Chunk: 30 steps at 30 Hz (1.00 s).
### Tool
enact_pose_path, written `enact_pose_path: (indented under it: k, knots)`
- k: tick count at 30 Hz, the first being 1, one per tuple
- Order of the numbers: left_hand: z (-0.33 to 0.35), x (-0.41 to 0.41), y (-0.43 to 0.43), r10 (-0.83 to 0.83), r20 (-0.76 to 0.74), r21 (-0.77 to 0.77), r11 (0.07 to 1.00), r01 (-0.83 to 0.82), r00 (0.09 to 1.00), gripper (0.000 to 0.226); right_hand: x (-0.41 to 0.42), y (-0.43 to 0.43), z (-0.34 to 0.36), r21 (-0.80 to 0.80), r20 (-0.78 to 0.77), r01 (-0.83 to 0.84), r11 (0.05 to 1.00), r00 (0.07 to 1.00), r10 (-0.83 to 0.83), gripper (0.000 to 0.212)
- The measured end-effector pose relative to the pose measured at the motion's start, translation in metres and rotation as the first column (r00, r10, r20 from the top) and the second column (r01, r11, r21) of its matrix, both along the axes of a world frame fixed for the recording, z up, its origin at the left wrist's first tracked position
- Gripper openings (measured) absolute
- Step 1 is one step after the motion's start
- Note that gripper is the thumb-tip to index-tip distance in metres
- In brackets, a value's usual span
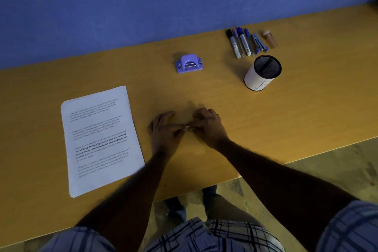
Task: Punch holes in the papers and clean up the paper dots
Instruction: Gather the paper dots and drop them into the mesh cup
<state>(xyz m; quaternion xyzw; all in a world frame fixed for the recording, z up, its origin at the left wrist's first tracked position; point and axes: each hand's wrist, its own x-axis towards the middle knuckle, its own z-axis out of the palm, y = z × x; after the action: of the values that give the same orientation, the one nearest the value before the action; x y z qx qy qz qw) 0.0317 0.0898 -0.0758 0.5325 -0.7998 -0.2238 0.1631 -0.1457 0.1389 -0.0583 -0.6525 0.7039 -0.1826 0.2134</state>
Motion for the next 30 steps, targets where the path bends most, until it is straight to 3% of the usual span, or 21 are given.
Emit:
enact_pose_path:
  k: [10, 20, 25, 30]
  knots:
    - [0.0, -0.004, 0.007, 0.037, -0.019, -0.018, 0.999, -0.038, 0.999, 0.014, -0.004, -0.006, -0.006, 0.0, 0.054, -0.027, 1.0, 0.998, 0.027, 0.015]
    - [0.006, -0.011, 0.008, -0.052, 0.116, -0.053, 0.997, 0.058, 0.992, 0.015, 0.008, -0.004, -0.013, 0.063, -0.132, -0.056, 0.996, 0.989, 0.064, 0.025]
    - [0.007, -0.012, 0.005, -0.09, 0.158, -0.008, 0.996, 0.093, 0.983, 0.017, 0.014, -0.004, -0.01, 0.129, -0.182, -0.048, 0.99, 0.981, 0.072, 0.042]
    - [0.013, -0.012, 0.002, -0.117, 0.097, 0.027, 0.993, 0.115, 0.988, 0.014, 0.009, -0.003, -0.006, 0.168, -0.092, 0.041, 0.985, 0.995, -0.026, 0.025]
